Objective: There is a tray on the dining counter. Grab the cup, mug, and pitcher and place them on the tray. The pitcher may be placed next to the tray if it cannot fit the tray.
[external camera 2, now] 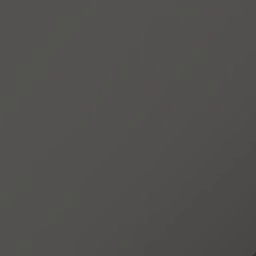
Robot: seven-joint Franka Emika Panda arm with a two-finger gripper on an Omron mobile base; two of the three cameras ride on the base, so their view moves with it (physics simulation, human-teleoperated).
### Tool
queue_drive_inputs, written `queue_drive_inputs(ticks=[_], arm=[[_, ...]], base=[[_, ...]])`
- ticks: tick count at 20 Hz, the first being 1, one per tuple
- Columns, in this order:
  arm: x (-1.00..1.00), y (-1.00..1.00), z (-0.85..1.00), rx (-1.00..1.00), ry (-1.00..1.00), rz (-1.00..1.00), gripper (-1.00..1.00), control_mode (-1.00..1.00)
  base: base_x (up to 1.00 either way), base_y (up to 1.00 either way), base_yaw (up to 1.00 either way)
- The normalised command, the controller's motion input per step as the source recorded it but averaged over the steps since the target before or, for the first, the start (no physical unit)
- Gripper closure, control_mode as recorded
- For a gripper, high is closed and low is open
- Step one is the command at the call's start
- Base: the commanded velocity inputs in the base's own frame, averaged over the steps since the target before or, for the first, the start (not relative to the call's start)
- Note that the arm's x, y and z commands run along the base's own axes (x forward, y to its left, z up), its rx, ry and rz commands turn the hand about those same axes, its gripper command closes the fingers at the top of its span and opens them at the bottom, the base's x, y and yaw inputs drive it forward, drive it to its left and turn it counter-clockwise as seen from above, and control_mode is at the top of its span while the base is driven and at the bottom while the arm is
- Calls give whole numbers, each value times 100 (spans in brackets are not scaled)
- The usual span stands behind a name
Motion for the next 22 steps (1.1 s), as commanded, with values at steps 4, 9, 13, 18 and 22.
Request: queue_drive_inputs(ticks=[4,9,13,18,22], arm=[[0,0,0,0,0,0,100,100],[0,0,0,0,0,0,100,100],[0,0,0,0,0,0,100,100],[0,0,0,0,0,0,100,100],[0,0,0,0,0,0,100,100]], base=[[53,-34,67],[44,-35,62],[40,-35,57],[65,-26,39],[85,-28,28]])
